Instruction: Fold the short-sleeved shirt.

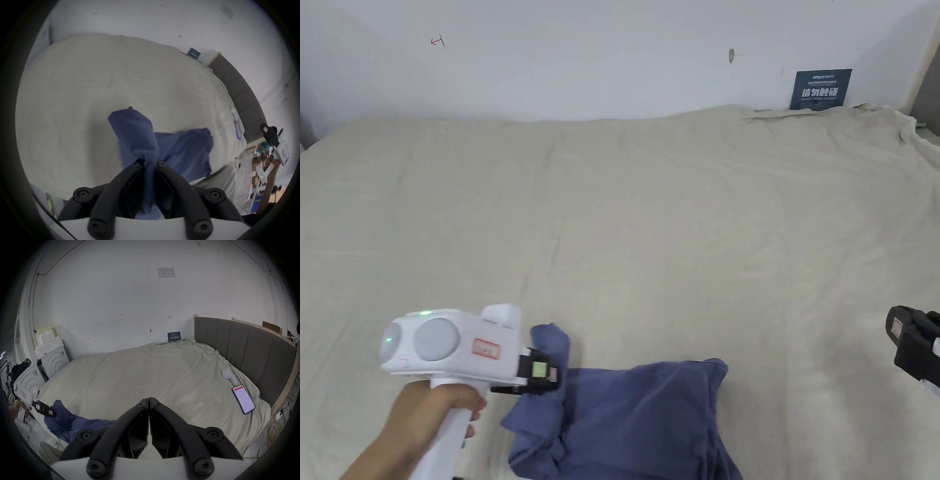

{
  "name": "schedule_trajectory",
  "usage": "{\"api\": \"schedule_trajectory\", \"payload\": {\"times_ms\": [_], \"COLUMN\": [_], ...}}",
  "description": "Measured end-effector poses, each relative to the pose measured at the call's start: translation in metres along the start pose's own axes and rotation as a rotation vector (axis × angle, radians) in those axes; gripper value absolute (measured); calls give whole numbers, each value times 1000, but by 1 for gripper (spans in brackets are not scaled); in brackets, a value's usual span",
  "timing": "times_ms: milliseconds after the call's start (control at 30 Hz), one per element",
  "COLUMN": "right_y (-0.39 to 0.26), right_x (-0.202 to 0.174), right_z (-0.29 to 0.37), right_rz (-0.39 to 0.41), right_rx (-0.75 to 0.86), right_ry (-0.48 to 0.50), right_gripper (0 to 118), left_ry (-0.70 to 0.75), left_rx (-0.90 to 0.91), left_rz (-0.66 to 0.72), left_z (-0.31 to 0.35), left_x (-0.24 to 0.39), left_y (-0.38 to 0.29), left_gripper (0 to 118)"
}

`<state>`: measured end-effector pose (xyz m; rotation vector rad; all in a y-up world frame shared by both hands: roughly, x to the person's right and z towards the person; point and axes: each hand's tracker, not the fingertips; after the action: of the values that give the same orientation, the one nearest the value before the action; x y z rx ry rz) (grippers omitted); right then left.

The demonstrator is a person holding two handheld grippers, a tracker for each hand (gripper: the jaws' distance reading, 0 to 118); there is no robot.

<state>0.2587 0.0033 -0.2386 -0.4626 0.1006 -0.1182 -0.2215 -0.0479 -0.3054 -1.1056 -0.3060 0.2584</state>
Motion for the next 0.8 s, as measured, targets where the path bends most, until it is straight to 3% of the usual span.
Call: {"api": "schedule_trajectory", "payload": {"times_ms": [400, 733, 800], "right_y": [-6, -9, -9], "right_x": [18, 25, 25], "right_z": [11, 15, 16], "right_rz": [-19, -29, -31], "right_rx": [5, -1, -1], "right_ry": [-28, -44, -47], "right_gripper": [0, 0, 0], "left_ry": [-84, -15, -5], "left_rx": [-129, -164, -157], "left_rz": [-122, -135, -144], "left_z": [-97, -137, -138], "left_x": [101, 127, 132], "left_y": [10, 2, 1], "left_gripper": [10, 10, 16]}}
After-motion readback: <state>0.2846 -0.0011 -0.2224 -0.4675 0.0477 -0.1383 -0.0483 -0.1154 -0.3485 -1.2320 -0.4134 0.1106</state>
